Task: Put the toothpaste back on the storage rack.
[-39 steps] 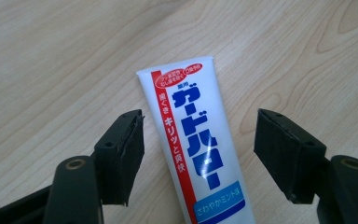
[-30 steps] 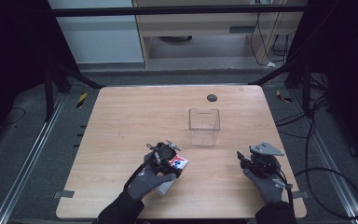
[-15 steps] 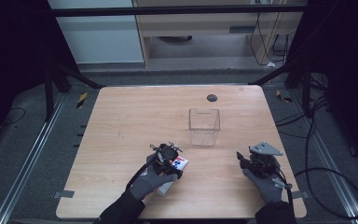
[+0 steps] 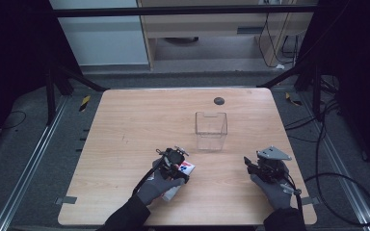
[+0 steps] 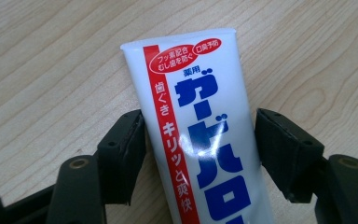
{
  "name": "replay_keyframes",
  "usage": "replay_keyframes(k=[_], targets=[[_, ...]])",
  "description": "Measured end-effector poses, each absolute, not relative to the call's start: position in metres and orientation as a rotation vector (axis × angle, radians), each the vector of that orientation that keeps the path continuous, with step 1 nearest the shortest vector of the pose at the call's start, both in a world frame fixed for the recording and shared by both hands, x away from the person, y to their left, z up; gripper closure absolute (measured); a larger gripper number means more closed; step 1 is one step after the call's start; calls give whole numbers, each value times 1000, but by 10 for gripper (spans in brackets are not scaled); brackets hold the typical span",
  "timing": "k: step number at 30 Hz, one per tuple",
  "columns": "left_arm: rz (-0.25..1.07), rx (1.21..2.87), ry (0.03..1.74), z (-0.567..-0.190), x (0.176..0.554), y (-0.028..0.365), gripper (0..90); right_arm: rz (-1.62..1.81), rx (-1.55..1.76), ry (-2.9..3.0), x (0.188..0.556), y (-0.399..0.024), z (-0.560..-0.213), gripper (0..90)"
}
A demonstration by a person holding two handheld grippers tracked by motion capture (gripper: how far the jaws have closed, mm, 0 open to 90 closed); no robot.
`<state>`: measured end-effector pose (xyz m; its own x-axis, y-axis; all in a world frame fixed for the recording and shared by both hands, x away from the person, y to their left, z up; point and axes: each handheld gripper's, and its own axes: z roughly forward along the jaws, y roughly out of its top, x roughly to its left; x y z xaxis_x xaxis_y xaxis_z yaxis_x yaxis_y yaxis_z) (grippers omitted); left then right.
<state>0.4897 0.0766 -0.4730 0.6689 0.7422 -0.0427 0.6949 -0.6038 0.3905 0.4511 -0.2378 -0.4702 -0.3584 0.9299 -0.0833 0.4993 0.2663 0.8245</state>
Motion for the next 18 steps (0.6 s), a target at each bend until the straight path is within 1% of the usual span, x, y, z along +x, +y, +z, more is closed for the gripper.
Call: replay_keyframes(k=[8, 12, 15, 18], targets=[[193, 2520, 1142, -472, 487, 74, 369, 973, 1291, 1962, 451, -238, -470, 454], [184, 2507, 1147, -472, 486, 76, 414, 971, 1289, 1961, 451, -239, -469, 455], [172, 2505, 1141, -470, 485, 77, 474, 971, 1291, 1959, 450, -239, -469, 455], [193, 2513, 1112, -467, 481, 76, 549, 973, 1295, 1958, 450, -240, -469, 455]])
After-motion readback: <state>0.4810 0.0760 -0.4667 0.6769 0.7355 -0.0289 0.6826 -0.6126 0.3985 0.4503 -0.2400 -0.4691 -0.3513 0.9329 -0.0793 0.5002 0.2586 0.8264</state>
